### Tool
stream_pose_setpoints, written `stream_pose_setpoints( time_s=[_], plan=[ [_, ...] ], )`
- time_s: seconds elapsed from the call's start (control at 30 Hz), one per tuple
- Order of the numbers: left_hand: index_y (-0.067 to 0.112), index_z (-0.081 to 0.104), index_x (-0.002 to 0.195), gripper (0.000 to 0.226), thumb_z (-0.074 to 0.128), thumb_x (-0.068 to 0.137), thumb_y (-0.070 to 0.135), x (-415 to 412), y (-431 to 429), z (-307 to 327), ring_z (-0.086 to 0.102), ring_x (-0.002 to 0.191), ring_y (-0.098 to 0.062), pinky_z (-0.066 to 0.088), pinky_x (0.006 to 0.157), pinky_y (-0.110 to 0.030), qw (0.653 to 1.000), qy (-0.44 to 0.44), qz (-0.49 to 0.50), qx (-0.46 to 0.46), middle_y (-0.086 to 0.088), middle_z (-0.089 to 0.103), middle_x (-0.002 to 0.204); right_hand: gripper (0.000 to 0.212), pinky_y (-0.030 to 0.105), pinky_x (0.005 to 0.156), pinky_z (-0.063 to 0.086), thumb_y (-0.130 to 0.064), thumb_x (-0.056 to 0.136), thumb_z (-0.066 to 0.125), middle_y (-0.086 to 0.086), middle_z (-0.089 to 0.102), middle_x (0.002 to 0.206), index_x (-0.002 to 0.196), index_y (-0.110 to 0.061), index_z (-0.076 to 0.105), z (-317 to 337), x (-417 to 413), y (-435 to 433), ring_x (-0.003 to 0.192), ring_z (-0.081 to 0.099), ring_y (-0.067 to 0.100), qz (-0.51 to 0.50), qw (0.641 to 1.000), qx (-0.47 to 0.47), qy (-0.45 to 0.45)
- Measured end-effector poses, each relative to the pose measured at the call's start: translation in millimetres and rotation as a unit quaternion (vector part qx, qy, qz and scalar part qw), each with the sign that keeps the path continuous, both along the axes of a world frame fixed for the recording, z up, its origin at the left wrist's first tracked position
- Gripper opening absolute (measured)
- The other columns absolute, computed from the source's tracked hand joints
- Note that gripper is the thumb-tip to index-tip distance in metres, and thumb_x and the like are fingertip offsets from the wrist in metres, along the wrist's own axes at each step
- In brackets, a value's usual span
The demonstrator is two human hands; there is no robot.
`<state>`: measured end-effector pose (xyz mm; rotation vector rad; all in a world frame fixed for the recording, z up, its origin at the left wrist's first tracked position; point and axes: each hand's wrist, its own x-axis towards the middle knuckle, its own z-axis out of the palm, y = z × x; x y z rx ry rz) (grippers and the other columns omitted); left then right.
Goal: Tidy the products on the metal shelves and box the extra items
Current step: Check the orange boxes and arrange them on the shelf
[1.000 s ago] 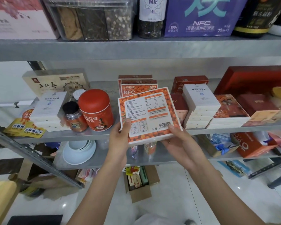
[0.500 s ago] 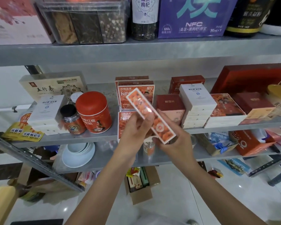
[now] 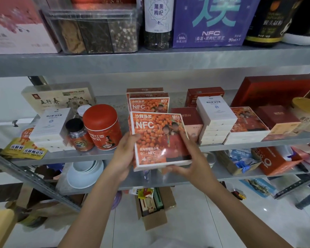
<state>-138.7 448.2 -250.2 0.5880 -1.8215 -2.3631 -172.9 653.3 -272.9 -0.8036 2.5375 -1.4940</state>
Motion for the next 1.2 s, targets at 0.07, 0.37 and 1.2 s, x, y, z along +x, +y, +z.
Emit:
stream_pose_setpoints(
  time_s=[0.07,0.37,1.2],
  plan=[
    [0.009,0.052,0.129,0.033,0.045,0.101,0.025,-1.8,-5.3,-5.7,0.073,0.093,-0.023,0.058,0.064,-0.028,1.000,-0.014,-0.002,0.014,-0.010,0.073,0.108,0.102,0.023,0.105,0.045,-0.046,0.060,0.077,-0.021,0.042,0.138,0.144,-0.040,0.020,-6.0,-1.0,-6.0,0.128,0.041,-0.010,-0.004,0.999,-0.041,-0.032],
    [0.018,0.034,0.150,0.049,0.046,0.103,0.014,-16.7,-33.0,-43.4,0.053,0.124,-0.023,0.045,0.101,-0.039,0.963,-0.057,0.038,-0.261,-0.001,0.051,0.140,0.110,0.010,0.099,0.040,-0.037,0.060,0.091,-0.013,0.052,0.133,0.148,-0.035,0.026,-50.2,-27.7,-39.7,0.117,0.050,0.002,-0.055,0.996,0.066,-0.001],
    [0.019,-0.008,0.155,0.058,0.017,0.106,0.039,-36.9,-30.9,-86.6,-0.016,0.150,-0.021,-0.001,0.122,-0.037,0.743,-0.084,-0.144,-0.648,-0.002,-0.019,0.162,0.067,0.044,0.115,0.027,-0.033,0.096,0.057,0.015,0.033,0.150,0.152,-0.011,0.025,12.1,-187.0,-92.3,0.135,0.037,0.032,-0.074,0.902,0.350,0.240]
  ],
)
